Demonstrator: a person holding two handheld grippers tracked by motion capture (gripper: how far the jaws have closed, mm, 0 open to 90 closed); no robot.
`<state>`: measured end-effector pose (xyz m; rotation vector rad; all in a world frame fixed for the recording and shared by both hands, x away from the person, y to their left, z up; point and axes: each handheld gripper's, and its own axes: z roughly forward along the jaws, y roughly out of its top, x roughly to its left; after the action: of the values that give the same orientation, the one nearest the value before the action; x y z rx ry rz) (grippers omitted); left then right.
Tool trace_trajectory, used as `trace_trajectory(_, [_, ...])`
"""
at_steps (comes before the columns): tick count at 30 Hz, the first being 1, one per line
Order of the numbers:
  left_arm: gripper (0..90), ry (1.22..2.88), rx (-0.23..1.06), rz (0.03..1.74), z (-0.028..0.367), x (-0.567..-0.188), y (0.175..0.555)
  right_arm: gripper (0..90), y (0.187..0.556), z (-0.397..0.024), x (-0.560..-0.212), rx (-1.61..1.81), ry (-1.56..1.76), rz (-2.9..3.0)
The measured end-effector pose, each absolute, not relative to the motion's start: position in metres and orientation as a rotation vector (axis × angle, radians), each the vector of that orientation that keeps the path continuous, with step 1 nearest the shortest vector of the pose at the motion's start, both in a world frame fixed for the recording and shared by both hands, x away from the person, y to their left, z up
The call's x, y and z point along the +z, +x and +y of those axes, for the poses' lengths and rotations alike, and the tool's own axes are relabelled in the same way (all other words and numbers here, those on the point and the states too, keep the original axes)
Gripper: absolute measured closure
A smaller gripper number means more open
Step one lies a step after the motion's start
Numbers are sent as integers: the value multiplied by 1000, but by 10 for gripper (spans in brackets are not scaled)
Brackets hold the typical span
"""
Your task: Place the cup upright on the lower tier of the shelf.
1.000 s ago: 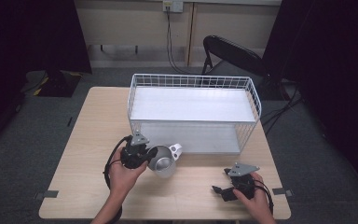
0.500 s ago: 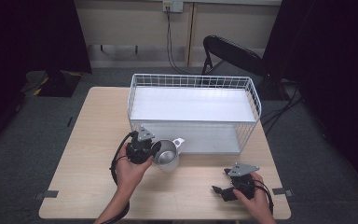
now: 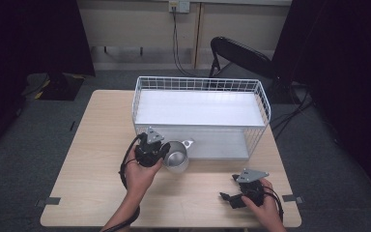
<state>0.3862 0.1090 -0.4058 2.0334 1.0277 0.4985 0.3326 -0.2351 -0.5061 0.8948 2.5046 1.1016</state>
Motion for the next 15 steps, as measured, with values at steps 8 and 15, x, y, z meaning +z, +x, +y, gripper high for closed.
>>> trace_trajectory(8, [830,2033,509,1040,102,-407,390,144,333,-235,-506,1102,894,2505])
trace_trajectory(15, [830,2026,527,1052,98,-410,391,144,333,-235,-506,1103,894,2505])
